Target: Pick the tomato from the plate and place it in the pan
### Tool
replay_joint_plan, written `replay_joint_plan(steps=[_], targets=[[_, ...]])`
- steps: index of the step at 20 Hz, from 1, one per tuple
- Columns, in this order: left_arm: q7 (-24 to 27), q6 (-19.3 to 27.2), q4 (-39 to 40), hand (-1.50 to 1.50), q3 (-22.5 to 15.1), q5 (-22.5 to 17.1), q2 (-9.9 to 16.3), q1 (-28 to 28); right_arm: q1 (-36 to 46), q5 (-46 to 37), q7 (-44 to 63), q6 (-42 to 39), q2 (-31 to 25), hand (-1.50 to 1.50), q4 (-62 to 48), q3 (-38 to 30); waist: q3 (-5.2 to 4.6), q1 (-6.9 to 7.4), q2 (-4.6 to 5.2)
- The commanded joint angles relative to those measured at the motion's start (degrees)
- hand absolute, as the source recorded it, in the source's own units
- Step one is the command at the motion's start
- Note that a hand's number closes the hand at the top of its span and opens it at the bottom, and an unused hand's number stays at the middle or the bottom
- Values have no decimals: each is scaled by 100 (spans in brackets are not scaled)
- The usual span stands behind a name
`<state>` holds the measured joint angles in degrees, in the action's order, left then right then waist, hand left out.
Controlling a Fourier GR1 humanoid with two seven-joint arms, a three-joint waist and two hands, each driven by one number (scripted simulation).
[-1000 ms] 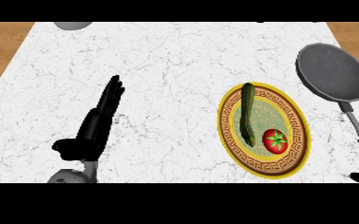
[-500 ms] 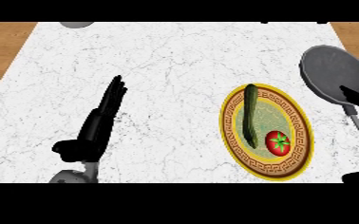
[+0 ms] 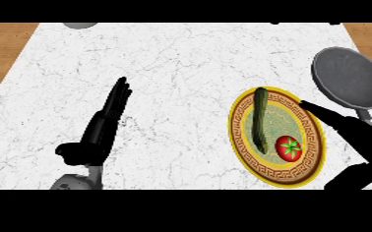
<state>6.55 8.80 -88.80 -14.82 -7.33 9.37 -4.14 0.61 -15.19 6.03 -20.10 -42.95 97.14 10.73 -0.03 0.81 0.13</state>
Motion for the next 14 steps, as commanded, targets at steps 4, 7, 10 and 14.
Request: replay_joint_plan(steps=[4, 7, 10, 14], targets=[[52, -163, 42, 0, 156, 131, -37, 134, 103, -901, 603, -273, 628, -150, -55, 459, 2, -75, -16], [-103, -173, -193, 0, 244, 213, -179, 201, -14, -1098, 76, -476, 764, -150, -308, 100, 3, -82, -17], [26, -182, -349, 0, 129, 305, -281, 452, -59, -1518, 129, -218, 1166, -150, -540, 323, 3, -74, -16], [-26, -363, -306, 0, 249, 315, -278, 458, 305, -1460, 279, -500, 1386, -150, -706, -102, 3, -67, -13]])
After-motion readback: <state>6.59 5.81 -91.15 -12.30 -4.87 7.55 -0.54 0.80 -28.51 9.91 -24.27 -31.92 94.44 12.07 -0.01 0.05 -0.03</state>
